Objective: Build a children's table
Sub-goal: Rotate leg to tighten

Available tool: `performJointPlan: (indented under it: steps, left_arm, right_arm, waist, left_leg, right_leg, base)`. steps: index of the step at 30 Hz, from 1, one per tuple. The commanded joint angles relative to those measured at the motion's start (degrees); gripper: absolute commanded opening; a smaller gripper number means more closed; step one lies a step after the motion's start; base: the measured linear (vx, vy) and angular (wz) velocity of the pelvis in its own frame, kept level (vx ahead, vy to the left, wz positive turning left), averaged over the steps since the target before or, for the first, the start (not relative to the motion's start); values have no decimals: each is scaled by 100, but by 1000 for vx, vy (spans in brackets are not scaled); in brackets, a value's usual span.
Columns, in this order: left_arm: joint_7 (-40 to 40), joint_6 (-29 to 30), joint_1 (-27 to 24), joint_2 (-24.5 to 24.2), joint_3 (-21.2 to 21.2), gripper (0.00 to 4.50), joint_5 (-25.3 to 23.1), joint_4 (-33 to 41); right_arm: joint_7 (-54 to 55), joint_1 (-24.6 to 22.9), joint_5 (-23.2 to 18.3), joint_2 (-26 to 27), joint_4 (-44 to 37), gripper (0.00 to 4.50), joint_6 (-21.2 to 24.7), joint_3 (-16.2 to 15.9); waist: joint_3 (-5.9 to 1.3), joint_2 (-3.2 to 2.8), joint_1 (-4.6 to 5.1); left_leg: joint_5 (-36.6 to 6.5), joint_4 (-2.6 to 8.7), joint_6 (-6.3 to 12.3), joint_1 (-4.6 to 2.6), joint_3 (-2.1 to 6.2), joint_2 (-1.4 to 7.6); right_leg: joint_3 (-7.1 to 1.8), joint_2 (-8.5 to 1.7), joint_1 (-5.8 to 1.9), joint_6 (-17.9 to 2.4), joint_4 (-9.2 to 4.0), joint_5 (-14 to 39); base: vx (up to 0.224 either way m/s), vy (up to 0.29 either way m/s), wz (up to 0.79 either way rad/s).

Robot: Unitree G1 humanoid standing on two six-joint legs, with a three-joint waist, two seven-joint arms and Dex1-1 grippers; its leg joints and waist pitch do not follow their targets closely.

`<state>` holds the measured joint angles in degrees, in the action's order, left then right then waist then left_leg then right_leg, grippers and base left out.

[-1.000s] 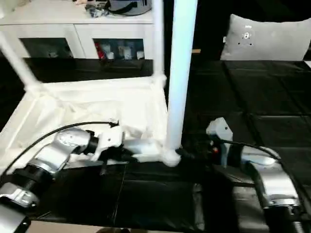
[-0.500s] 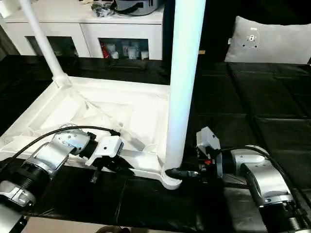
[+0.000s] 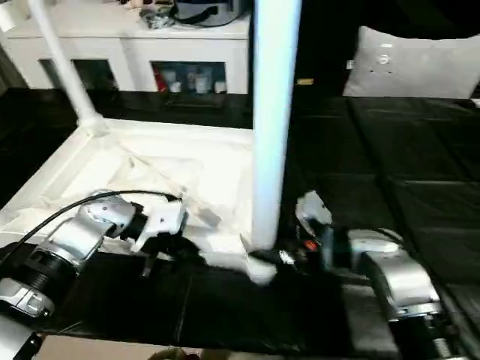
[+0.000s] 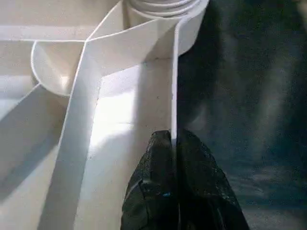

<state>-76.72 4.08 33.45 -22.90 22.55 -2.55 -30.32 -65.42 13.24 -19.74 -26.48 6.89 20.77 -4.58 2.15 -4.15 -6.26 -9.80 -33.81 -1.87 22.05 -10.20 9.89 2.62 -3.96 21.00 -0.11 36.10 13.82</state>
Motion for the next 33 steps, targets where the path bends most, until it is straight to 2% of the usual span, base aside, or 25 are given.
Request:
performJointPlan:
  steps: [1, 2, 3, 4, 6, 7, 8, 10, 12, 13, 14, 15, 17, 21, 22, 23, 25, 26, 27, 29, 30, 33]
  left_arm:
    - [469, 454, -18, 437, 14, 0, 96, 65]
    - [574, 542, -13, 490, -24, 0, 113, 78]
    - [878, 761, 5, 648, -121, 0, 142, 98]
    - [1025, 855, 14, 725, -163, 0, 150, 103]
    - [1335, 1026, 32, 898, -223, 0, 119, 101]
    - [1335, 1026, 32, 898, -223, 0, 119, 101]
    - [1854, 1132, 104, 1186, -315, 0, 31, -40]
    - [2292, 1079, 184, 1402, -363, 0, -96, -227]
    - [2479, 1055, 222, 1497, -355, 0, -176, -309]
    - [2534, 1048, 234, 1528, -344, 0, -204, -332]
    - [2561, 1079, 236, 1549, -342, 0, -224, -322]
    - [2565, 1090, 237, 1557, -339, 0, -237, -311]
    - [2555, 1113, 236, 1515, -353, 0, -245, -262]
    - [2347, 755, 207, 1311, -350, 0, -259, -302]
    - [2231, 687, 185, 1250, -363, 0, -218, -295]
    - [2231, 687, 185, 1250, -363, 0, -218, -295]
    - [1719, 259, 104, 979, -346, 0, -111, -276]
    - [1477, 121, 76, 855, -319, 0, -77, -274]
    - [1477, 121, 76, 855, -319, 0, -77, -274]
    - [1238, 0, 61, 745, -277, 0, -51, -255]
    - [951, -151, 65, 592, -187, 0, -62, -254]
    - [571, -415, 94, 398, -33, 0, -101, -294]
  right_arm:
    - [1096, 268, 310, 415, 163, 209, 250, -19]
    - [1305, 310, 363, 500, 217, 207, 289, 5]
    - [1918, 429, 524, 744, 383, 207, 384, 86]
    - [2216, 487, 605, 860, 464, 206, 424, 129]
    - [2923, 622, 660, 1198, 620, 204, 467, 326]
    - [2923, 622, 660, 1198, 620, 204, 467, 326]
    - [3650, 781, 660, 1583, 792, 204, 496, 545]
    - [3998, 834, 857, 1732, 895, 204, 340, 512]
    - [4110, 833, 927, 1830, 920, 204, 198, 510]
    - [4141, 832, 901, 1889, 923, 259, 150, 541]
    - [4183, 833, 826, 1982, 900, 273, 151, 621]
    - [4077, 793, 784, 1987, 816, 272, 143, 620]
    - [3928, 711, 849, 1924, 678, 291, 105, 537]
    - [3544, 527, 825, 1560, 586, 317, -158, 491]
    - [3389, 496, 795, 1446, 573, 317, -250, 508]
    - [3389, 496, 795, 1446, 573, 321, -250, 508]
    - [2811, 428, 753, 1066, 533, 355, -568, 568]
    - [2479, 400, 802, 827, 532, 357, -758, 530]
    - [2479, 400, 802, 827, 532, 359, -758, 530]
    - [2127, 366, 776, 633, 497, 383, -780, 460]
    - [1508, 298, 679, 333, 413, 383, -797, 310]
    - [728, 237, 579, -67, 377, 383, -924, 104]
  waist:
    - [-243, 123, 38]
    - [-248, 108, 94]
    - [-250, 127, 170]
    - [-249, 119, 197]
    - [-266, 116, 298]
    - [-266, 116, 298]
    - [-278, 123, 333]
    - [-295, 98, 329]
    - [-303, 110, 304]
    - [-306, 98, 287]
    - [-307, 76, 285]
    - [-303, 84, 291]
    - [-301, 80, 271]
    - [-305, 82, 248]
    - [-306, 56, 249]
    - [-309, 77, 248]
    - [-323, 62, 234]
    - [-336, 87, 223]
    - [-336, 83, 222]
    - [-327, 85, 222]
    - [-316, 87, 215]
    - [-315, 90, 121]
  left_leg:
    - [-1479, 456, 4, -108, 165, 347]
    - [-1519, 465, -57, -115, 172, 342]
    - [-1491, 476, -75, -85, 180, 329]
    - [-1464, 476, -93, -74, 178, 321]
    - [-1426, 449, -60, -95, 161, 301]
    - [-1426, 449, -60, -95, 161, 301]
    - [-1241, 422, 40, -80, 135, 293]
    - [-1105, 408, 88, -94, 135, 290]
    - [-968, 392, 187, -75, 124, 277]
    - [-904, 394, 240, -69, 130, 285]
    - [-898, 394, 259, -70, 130, 288]
    - [-925, 397, 276, -68, 128, 288]
    - [-1002, 406, 274, -78, 132, 303]
    - [-984, 397, 303, -68, 132, 304]
    - [-972, 395, 314, -66, 132, 301]
    - [-948, 386, 343, -62, 127, 302]
    - [-893, 377, 384, -62, 139, 299]
    - [-801, 352, 467, -39, 127, 306]
    - [-761, 346, 498, -38, 124, 306]
    - [-797, 345, 564, -44, 119, 305]
    - [-846, 351, 577, -48, 115, 320]
    - [-935, 347, 616, -66, 109, 361]
  right_leg:
    - [-243, -508, -123, -1136, -564, 1743]
    - [-242, -501, -111, -1132, -569, 1720]
    - [-234, -487, -140, -1147, -545, 1584]
    - [-229, -482, -137, -1152, -538, 1517]
    - [-235, -482, -116, -1222, -551, 1299]
    - [-235, -482, -116, -1222, -551, 1299]
    - [-249, -475, -129, -1267, -540, 979]
    - [-236, -460, -129, -1274, -546, 761]
    - [-239, -465, -162, -1245, -536, 529]
    - [-236, -472, -171, -1231, -530, 439]
    - [-235, -469, -168, -1233, -523, 400]
    - [-235, -465, -165, -1239, -527, 388]
    - [-230, -460, -168, -1240, -530, 413]
    - [-232, -472, -191, -1225, -525, 284]
    - [-232, -473, -189, -1229, -520, 259]
    - [-230, -479, -195, -1239, -524, 215]
    - [-218, -475, -192, -1252, -511, 123]
    - [-221, -479, -216, -1272, -490, -72]
    - [-218, -470, -211, -1285, -477, -164]
    - [-201, -466, -197, -1332, -476, -131]
    - [-199, -470, -189, -1359, -485, -20]
    - [-196, -470, -171, -1363, -486, 135]
  base:
    - [0, 0, 0]
    - [0, 0, 0]
    - [0, 0, 0]
    - [0, 0, 0]
    - [0, 0, 0]
    - [0, 0, 0]
    - [0, 0, 0]
    - [0, 0, 0]
    - [0, 0, 0]
    - [0, 0, 0]
    - [0, 0, 0]
    - [0, 0, 0]
    - [0, 0, 0]
    - [0, 0, 0]
    - [0, 0, 0]
    - [0, 0, 0]
    - [0, 0, 0]
    - [0, 0, 0]
    - [0, 0, 0]
    - [0, 0, 0]
    - [0, 0, 0]
    - [0, 0, 0]
